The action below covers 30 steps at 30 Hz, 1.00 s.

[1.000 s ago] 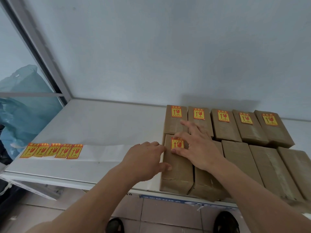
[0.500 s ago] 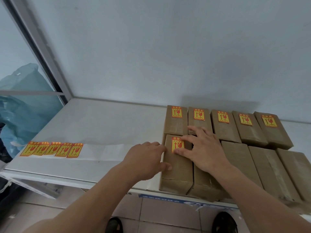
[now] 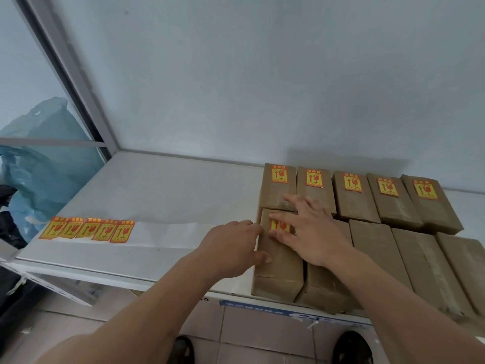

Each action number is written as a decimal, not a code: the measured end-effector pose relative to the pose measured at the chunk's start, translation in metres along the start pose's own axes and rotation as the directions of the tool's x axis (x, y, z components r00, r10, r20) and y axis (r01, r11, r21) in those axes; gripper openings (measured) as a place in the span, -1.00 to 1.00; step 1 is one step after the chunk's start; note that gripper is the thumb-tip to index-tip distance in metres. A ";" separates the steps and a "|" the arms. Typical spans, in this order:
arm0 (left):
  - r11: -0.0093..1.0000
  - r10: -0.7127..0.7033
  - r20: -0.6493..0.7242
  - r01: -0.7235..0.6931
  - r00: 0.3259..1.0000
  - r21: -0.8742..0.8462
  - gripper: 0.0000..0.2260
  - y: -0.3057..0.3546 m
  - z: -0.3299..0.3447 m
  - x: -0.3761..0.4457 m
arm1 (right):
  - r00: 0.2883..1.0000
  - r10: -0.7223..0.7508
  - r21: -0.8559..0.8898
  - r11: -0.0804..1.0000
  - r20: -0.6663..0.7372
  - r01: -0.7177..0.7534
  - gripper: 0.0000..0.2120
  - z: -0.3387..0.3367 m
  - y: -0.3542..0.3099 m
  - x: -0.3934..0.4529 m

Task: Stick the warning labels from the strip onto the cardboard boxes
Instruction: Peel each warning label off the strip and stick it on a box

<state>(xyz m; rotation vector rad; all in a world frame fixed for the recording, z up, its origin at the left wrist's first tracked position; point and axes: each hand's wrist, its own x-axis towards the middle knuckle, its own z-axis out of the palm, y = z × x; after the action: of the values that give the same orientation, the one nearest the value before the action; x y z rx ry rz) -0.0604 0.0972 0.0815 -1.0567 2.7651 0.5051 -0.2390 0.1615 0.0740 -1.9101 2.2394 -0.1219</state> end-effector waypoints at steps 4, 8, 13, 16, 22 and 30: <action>1.000 0.003 -0.005 -0.003 1.000 0.013 -0.52 0.000 0.001 0.000 | 1.000 0.022 -0.009 1.000 -0.006 -0.022 -0.48 0.000 -0.001 0.000; 1.000 0.015 -0.014 -0.015 1.000 0.025 -0.51 0.001 0.001 0.001 | 0.992 0.090 -0.023 0.995 -0.084 -0.092 -0.44 -0.001 0.004 -0.004; 0.999 0.027 -0.049 -0.026 0.998 0.022 -0.50 -0.005 -0.001 -0.005 | 0.996 0.077 0.007 0.997 -0.051 -0.077 -0.46 -0.001 0.004 -0.007; 0.987 0.038 -0.212 -0.003 0.977 0.163 -0.56 -0.029 -0.010 -0.013 | 0.994 0.009 0.000 1.000 -0.112 -0.009 -0.54 -0.007 -0.002 -0.007; 0.936 0.059 -0.406 0.090 0.912 0.339 -0.75 -0.097 -0.011 -0.033 | 0.931 -0.301 -0.240 0.938 -0.205 0.251 -0.73 -0.004 -0.064 0.028; 0.911 -0.200 -0.470 0.340 0.860 0.235 -0.69 -0.196 -0.011 -0.084 | 0.846 -0.520 -0.328 0.825 -0.118 0.460 -0.70 0.030 -0.172 0.089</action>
<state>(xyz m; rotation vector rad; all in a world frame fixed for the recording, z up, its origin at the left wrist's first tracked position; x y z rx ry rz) 0.1331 0.0083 0.0618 -1.6049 2.8308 -0.2378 -0.0795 0.0472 0.0686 -2.7255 1.8924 -0.0666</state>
